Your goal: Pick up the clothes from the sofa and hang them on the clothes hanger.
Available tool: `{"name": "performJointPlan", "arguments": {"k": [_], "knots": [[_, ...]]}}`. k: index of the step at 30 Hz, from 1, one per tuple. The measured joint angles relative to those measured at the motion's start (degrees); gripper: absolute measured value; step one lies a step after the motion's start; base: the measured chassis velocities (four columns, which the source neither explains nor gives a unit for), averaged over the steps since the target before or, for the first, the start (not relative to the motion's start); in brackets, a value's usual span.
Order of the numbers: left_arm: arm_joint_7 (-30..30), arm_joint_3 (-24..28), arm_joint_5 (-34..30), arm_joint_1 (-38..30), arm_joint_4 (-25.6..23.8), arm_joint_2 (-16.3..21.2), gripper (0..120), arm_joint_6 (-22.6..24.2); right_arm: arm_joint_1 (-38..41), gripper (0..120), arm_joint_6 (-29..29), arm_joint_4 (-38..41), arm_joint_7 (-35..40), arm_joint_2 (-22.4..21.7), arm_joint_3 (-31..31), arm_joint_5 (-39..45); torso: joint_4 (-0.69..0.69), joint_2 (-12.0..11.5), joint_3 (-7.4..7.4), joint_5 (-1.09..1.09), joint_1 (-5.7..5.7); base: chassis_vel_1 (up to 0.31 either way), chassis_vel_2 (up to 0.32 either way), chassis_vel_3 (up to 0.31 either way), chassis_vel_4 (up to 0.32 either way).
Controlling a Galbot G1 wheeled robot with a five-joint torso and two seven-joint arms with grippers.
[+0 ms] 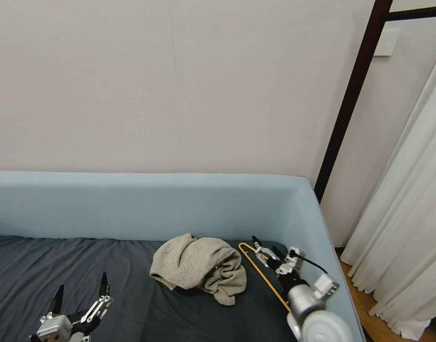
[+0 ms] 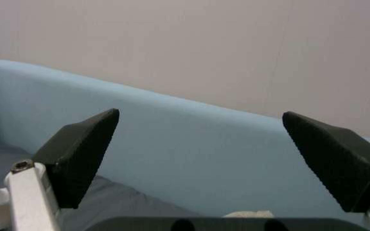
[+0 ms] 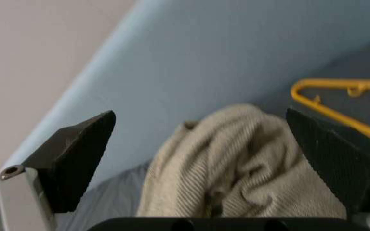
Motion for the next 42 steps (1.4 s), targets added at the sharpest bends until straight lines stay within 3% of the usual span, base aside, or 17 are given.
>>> {"name": "performJointPlan", "arguments": {"k": [8, 11, 17, 25, 37, 42], "knots": [[1.0, -0.9, 1.9, 0.2, -0.2, -1.7, 100, -0.7, 7.6, 100, -4.7, -10.5, 4.8, 5.0, -2.8, 7.7, -0.01, 0.0, 0.00, 0.00, 0.00, 0.000, 0.000, 0.000, 0.000], [1.0, -0.9, 2.6, 0.2, 0.2, -2.6, 100, -1.1, 10.2, 100, -5.9, -14.9, 5.3, 8.9, -2.5, 9.1, -0.01, 0.0, -0.01, 0.00, 0.00, 0.000, 0.000, 0.000, 0.000], [1.1, -1.6, 3.4, 1.1, -0.4, -3.5, 100, -1.3, 12.5, 100, -6.0, -22.1, 1.9, 15.3, -2.3, 6.6, 0.00, 0.0, -0.01, 0.00, 0.00, 0.000, 0.000, 0.000, 0.000], [1.1, -3.0, 3.6, 2.7, -1.5, -4.0, 100, -1.7, 13.4, 100, -6.1, -28.7, -2.4, 20.5, -1.9, -0.7, 0.00, 0.0, -0.01, 0.00, 0.00, 0.000, 0.000, 0.000, 0.000], [1.0, -3.0, 4.1, 3.5, -2.2, -4.6, 100, -2.0, 12.9, 100, -5.9, -32.5, -3.4, 21.7, -1.3, -6.0, -0.01, 0.0, -0.01, 0.00, 0.00, 0.000, 0.000, 0.000, 0.000], [1.0, -3.0, 4.3, 3.3, -2.4, -4.6, 100, -2.0, 13.3, 87, -5.9, -33.5, -3.9, 22.4, -1.1, -6.2, 0.00, 0.0, -0.01, 0.01, 0.00, 0.000, 0.000, 0.000, 0.000]]}}
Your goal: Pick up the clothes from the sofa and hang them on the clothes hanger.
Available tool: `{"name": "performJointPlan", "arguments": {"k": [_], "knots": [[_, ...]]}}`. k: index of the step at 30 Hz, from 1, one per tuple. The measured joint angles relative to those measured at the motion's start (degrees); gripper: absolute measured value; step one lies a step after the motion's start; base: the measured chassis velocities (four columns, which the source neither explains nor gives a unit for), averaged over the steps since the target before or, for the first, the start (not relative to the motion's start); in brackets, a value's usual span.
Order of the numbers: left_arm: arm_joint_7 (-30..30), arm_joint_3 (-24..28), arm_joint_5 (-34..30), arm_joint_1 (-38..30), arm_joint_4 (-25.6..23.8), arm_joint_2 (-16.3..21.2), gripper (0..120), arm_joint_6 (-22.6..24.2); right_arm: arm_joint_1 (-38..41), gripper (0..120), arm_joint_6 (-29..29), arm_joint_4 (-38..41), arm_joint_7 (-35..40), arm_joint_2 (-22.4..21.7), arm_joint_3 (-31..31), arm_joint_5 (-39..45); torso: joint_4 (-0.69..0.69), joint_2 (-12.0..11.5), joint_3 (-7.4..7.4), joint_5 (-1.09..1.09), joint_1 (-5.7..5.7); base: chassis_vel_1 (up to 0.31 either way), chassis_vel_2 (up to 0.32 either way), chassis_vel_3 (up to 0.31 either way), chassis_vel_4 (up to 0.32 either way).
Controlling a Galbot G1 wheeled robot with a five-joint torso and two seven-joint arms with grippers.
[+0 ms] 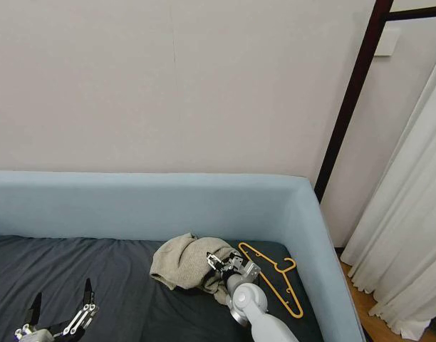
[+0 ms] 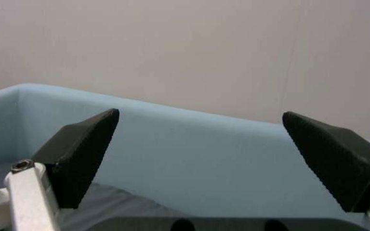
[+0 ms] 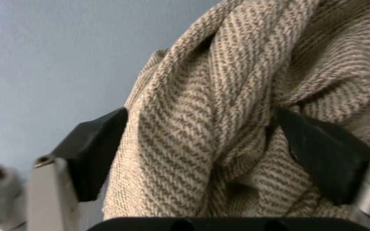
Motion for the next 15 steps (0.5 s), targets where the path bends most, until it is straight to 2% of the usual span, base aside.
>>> {"name": "performJointPlan", "arguments": {"k": [4, 5, 9, 10, 12, 13, 15], "knots": [[0.0, -0.1, 0.0, 0.0, 0.0, -0.1, 100, 0.1, 0.3, 70, 0.1, -0.3, -0.5, 0.2, -0.1, -0.1, 0.00, 0.0, 0.00, 0.00, 0.00, 0.000, 0.000, 0.000, 0.000], [0.0, -0.1, 0.0, 0.0, 0.0, -0.1, 100, 0.1, 0.3, 70, 0.1, -0.3, -0.5, 0.2, -0.1, -0.1, 0.00, 0.0, 0.00, 0.00, 0.00, 0.000, 0.000, 0.000, 0.000], [-0.1, 0.0, 0.0, 0.3, 0.1, -0.4, 100, -0.2, 0.1, 50, 0.4, -0.3, -0.6, 0.2, -0.3, -0.8, 0.00, 0.0, 0.00, 0.00, 0.00, 0.000, 0.000, 0.000, 0.000], [-0.1, 0.0, 0.0, 0.3, 0.1, -0.4, 100, -0.2, 0.1, 50, 0.4, -0.3, -0.6, 0.2, -0.3, -0.8, 0.00, 0.0, 0.00, 0.00, 0.00, 0.000, 0.000, 0.000, 0.000], [-0.1, 0.1, 0.2, 0.3, 0.1, -0.3, 100, -0.3, -0.4, 40, 0.5, 0.3, -0.3, 0.2, -0.4, -1.0, 0.00, 0.0, 0.00, 0.00, 0.00, 0.000, 0.000, 0.000, 0.000], [-0.1, 0.1, 0.2, 0.3, 0.1, -0.3, 100, -0.3, -0.4, 40, 0.5, 0.3, -0.3, 0.2, -0.4, -1.0, 0.00, 0.0, 0.00, 0.00, 0.00, 0.000, 0.000, 0.000, 0.000], [-0.2, 0.1, 0.2, 0.3, 0.1, -0.3, 100, -0.4, -0.7, 32, 0.8, 0.9, 0.1, 0.1, -0.4, -1.0, 0.00, 0.0, 0.00, 0.00, 0.00, 0.000, 0.000, 0.000, 0.000]]}}
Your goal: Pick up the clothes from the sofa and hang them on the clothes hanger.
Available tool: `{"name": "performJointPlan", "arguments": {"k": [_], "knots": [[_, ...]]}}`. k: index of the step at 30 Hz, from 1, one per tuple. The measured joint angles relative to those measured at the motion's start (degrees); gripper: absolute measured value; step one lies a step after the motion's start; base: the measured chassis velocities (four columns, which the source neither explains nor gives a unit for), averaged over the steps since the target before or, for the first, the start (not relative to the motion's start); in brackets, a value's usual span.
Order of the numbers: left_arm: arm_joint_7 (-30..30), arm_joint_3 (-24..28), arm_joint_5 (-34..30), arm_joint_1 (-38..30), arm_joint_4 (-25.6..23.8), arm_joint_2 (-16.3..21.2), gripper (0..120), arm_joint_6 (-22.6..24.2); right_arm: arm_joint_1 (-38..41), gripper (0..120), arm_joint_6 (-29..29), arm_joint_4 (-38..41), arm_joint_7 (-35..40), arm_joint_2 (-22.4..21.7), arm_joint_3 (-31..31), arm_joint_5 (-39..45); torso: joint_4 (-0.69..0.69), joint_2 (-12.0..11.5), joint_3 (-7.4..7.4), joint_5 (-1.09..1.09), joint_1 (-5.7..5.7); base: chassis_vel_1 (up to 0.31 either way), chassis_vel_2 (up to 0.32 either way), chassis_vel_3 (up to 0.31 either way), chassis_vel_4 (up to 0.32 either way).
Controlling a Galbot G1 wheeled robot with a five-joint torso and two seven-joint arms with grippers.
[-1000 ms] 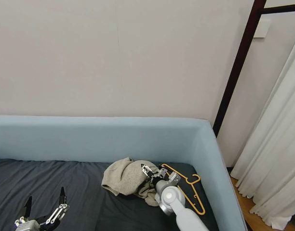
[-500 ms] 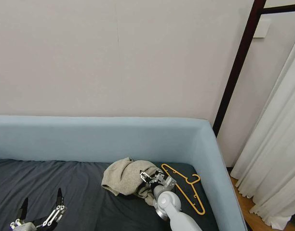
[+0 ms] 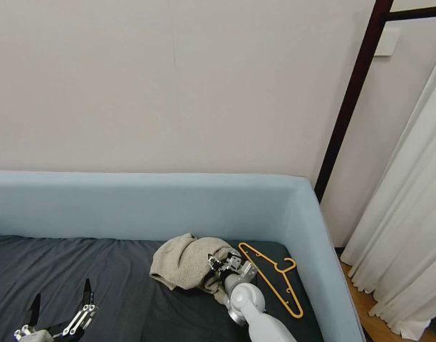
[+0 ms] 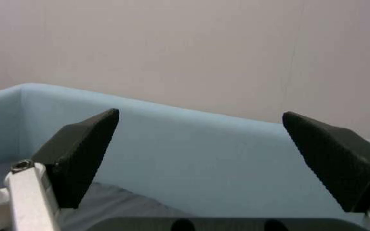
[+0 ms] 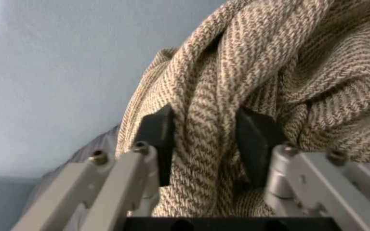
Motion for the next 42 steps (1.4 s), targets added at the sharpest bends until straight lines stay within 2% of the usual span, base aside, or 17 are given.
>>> {"name": "performJointPlan", "arguments": {"k": [2, 3, 7, 9, 13, 17, 18, 20, 27, 33, 42], "knots": [[0.0, 0.0, 0.0, 0.1, 0.0, 0.1, 100, -0.1, -0.4, 24, 0.7, 0.9, 0.1, -0.1, -0.1, 0.1, 0.00, 0.0, 0.00, 0.00, 0.00, 0.000, 0.000, 0.000, 0.000], [0.0, 0.0, 0.0, 0.1, 0.0, 0.1, 100, -0.1, -0.4, 24, 0.7, 0.9, 0.1, -0.1, -0.1, 0.1, 0.00, 0.0, 0.00, 0.00, 0.00, 0.000, 0.000, 0.000, 0.000], [-0.2, 0.0, 0.0, 0.1, 0.0, 0.5, 100, -0.3, -1.0, 4, 2.6, 4.3, -0.4, -0.9, -0.2, 1.6, 0.00, 0.0, 0.00, 0.00, 0.00, 0.000, 0.000, 0.000, 0.000], [-0.2, 0.0, -0.1, 0.0, 0.0, 0.7, 100, -0.3, -1.1, 3, 3.3, 5.9, -0.5, -1.4, -0.3, 2.5, 0.00, 0.0, 0.00, 0.00, 0.00, 0.000, 0.000, 0.000, 0.000], [-0.4, 0.0, -0.4, -0.3, 0.5, 1.1, 100, -0.7, -1.0, 3, 6.0, 11.1, -0.8, -3.3, -0.3, 5.6, 0.00, 0.0, 0.00, 0.01, 0.00, 0.000, 0.000, 0.000, 0.000], [-0.7, 0.0, -1.2, -0.8, 0.9, 1.8, 100, -1.1, 1.1, 3, 9.2, 20.3, -1.5, -8.2, -0.4, 10.9, 0.01, 0.0, 0.00, 0.01, 0.00, 0.000, 0.000, 0.000, 0.000], [-0.7, 0.0, -1.2, -0.8, 0.9, 1.8, 100, -1.1, 1.1, 3, 9.2, 20.3, -1.5, -8.2, -0.4, 10.9, 0.01, 0.0, 0.00, 0.01, 0.00, 0.000, 0.000, 0.000, 0.000], [-0.7, 0.0, -1.5, -1.1, 1.1, 2.0, 100, -1.3, 2.4, 3, 10.6, 25.0, -1.9, -11.1, -0.5, 13.4, 0.00, 0.0, 0.00, 0.01, 0.00, 0.000, 0.000, 0.000, 0.000], [-0.7, 0.6, -1.8, -1.9, 1.6, 2.4, 100, -1.5, 6.5, 3, 12.7, 34.0, -3.2, -17.8, -1.7, 17.3, -0.01, 0.0, 0.00, 0.01, 0.00, 0.000, 0.000, 0.000, 0.000], [-1.0, 1.1, -2.1, -2.9, 2.2, 3.0, 100, -1.6, 12.5, 3, 13.1, 39.2, -2.4, -20.7, -3.1, 18.6, 0.00, 0.0, 0.00, 0.01, 0.00, 0.000, 0.000, 0.000, 0.000], [-1.2, 0.2, -3.4, -3.4, 2.9, 4.1, 100, -1.7, 16.0, 3, 11.9, 43.3, 0.1, -20.2, -3.9, 19.1, 0.00, 0.0, 0.00, 0.00, 0.00, 0.000, 0.000, 0.000, 0.000]]}}
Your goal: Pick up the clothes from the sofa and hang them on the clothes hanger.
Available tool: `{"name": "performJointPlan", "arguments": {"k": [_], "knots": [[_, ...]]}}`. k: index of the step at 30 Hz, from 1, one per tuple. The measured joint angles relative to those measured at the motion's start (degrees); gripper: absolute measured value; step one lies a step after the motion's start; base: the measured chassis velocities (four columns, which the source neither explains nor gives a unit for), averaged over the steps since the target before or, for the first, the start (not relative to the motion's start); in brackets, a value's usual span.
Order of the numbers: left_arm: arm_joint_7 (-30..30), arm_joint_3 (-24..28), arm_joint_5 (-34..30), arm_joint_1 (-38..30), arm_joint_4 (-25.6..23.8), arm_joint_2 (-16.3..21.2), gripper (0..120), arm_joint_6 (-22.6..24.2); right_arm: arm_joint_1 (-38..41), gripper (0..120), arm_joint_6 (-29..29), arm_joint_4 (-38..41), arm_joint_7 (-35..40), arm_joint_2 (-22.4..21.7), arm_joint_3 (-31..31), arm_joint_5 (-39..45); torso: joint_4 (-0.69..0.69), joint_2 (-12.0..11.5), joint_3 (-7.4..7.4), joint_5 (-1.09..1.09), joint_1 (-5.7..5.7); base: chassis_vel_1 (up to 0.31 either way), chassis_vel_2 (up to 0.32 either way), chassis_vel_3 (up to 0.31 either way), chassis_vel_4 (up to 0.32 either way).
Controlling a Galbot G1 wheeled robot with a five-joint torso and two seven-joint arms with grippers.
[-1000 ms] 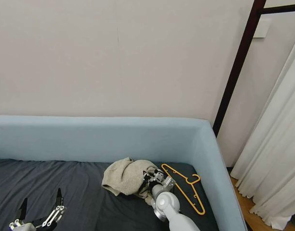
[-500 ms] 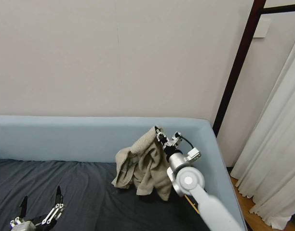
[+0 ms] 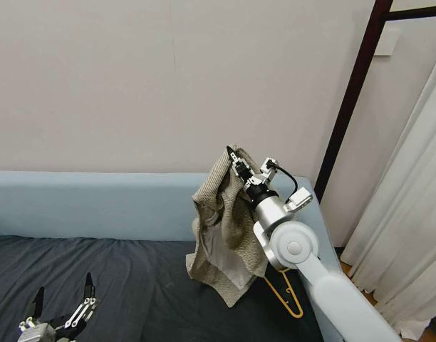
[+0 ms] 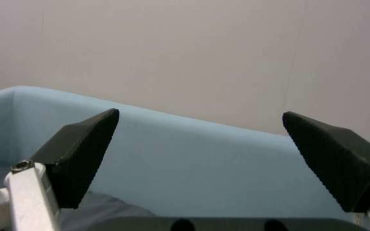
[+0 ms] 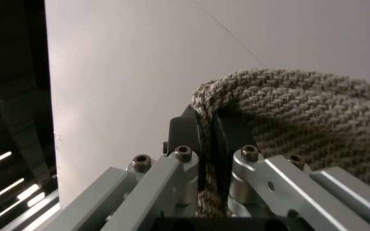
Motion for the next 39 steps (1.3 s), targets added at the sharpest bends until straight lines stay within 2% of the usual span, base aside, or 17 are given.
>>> {"name": "performJointPlan", "arguments": {"k": [1, 3, 5, 6, 8, 12, 16, 17, 21, 22, 26, 29, 32, 33, 35, 38, 39], "knots": [[0.0, 0.0, -0.1, 0.0, 0.1, 0.0, 100, 0.0, 0.2, 3, -0.1, 0.2, 0.4, 0.1, 0.0, 0.0, 0.00, 0.0, 0.00, 0.00, 0.00, 0.000, 0.000, 0.000, 0.000], [0.0, -0.2, -0.5, -1.0, 1.5, 0.2, 100, 0.0, 3.5, 3, -10.4, 6.7, 20.1, 1.0, 1.2, 2.7, 0.01, 0.0, -0.01, -0.01, 0.00, 0.000, 0.000, 0.000, 0.000], [0.0, -0.2, -0.5, -1.0, 1.6, 0.2, 100, 0.0, 3.6, 3, -11.6, 7.3, 22.5, 1.0, 1.3, 3.4, 0.00, 0.0, -0.01, -0.02, 0.00, 0.000, 0.000, 0.000, 0.000], [0.0, -0.1, -0.5, -1.2, 2.0, 0.1, 100, 0.0, 2.7, 3, -16.6, 8.7, 31.5, 1.0, 1.3, 5.4, 0.00, 0.0, -0.01, -0.02, 0.00, 0.000, 0.000, 0.000, 0.000], [0.0, 0.0, -0.3, -1.4, 2.2, 0.1, 100, 0.1, -0.1, 3, -20.2, 7.0, 36.1, 1.1, 0.1, 4.4, -0.01, 0.0, -0.01, 0.00, 0.00, 0.000, 0.000, 0.000, 0.000], [0.0, 0.1, -0.2, -1.5, 2.3, 0.1, 100, 0.2, -2.6, 3, -21.5, 3.5, 36.8, 1.4, -0.8, 2.4, -0.01, 0.0, -0.01, 0.00, 0.00, 0.000, 0.000, 0.000, 0.000], [0.1, 0.3, 0.5, -1.5, 2.4, 0.1, 100, 0.5, -6.8, 3, -23.0, -14.3, 31.4, 3.9, -3.1, -6.2, -0.01, 0.0, 0.00, 0.00, 0.00, 0.000, 0.000, 0.000, 0.000], [0.1, 0.3, 0.5, -1.5, 2.4, 0.1, 100, 0.5, -6.8, 3, -23.0, -14.3, 31.4, 3.9, -3.1, -6.2, -0.01, 0.0, 0.00, 0.00, 0.00, 0.000, 0.000, 0.000, 0.000], [0.1, 0.3, 0.7, -1.5, 2.9, 0.1, 100, 0.6, -6.2, 3, -21.4, -25.8, 26.8, 7.2, -3.9, -12.6, -0.01, 0.0, 0.00, 0.00, 0.00, 0.000, 0.000, 0.000, 0.000], [0.1, 0.5, 1.1, -1.5, 3.4, 0.0, 100, 0.5, -5.1, 3, -19.3, -33.6, 23.5, 10.0, -3.9, -16.8, 0.00, 0.0, 0.00, -0.01, 0.00, 0.000, 0.000, 0.000, 0.000], [0.1, 0.9, 2.5, -1.4, 4.7, 0.2, 100, 0.5, -3.2, 3, -16.5, -41.4, 19.4, 14.3, -2.6, -20.5, 0.01, 0.0, 0.00, -0.01, 0.00, 0.000, 0.000, 0.000, 0.000], [0.1, 1.1, 2.8, -1.4, 5.4, 0.4, 100, 0.4, -2.9, 3, -15.7, -41.9, 17.9, 15.0, -2.2, -20.7, 0.01, 0.0, 0.00, -0.01, 0.00, 0.000, 0.000, 0.000, 0.000], [0.1, 1.4, 3.0, -1.6, 6.0, 0.5, 100, 0.2, -2.7, 16, -14.2, -41.0, 15.6, 15.1, -2.1, -21.2, 0.00, 0.0, 0.00, -0.01, 0.00, 0.000, 0.000, 0.000, 0.000], [0.1, 1.4, 3.0, -1.6, 6.0, 0.5, 100, 0.2, -2.7, 16, -14.2, -41.0, 15.6, 15.1, -2.1, -21.2, 0.00, 0.0, 0.00, -0.01, 0.00, 0.000, 0.000, 0.000, 0.000], [0.2, 1.5, 3.1, -1.6, 6.1, 0.5, 100, 0.2, -2.6, 22, -15.0, -40.4, 17.5, 15.2, -2.1, -22.5, 0.00, 0.0, 0.00, -0.01, 0.00, 0.000, 0.000, 0.000, 0.000], [0.2, 1.7, 3.2, -1.6, 6.2, 0.8, 100, 0.2, -2.6, 36, -22.9, -37.1, 26.9, 14.0, -2.0, -23.4, 0.01, 0.0, 0.00, 0.00, 0.00, 0.000, 0.000, 0.000, 0.000], [0.2, 1.7, 3.2, -1.6, 6.2, 0.8, 100, 0.2, -2.6, 36, -22.9, -37.1, 26.9, 14.0, -2.0, -23.4, 0.01, 0.0, 0.00, 0.00, 0.00, 0.000, 0.000, 0.000, 0.000]]}}
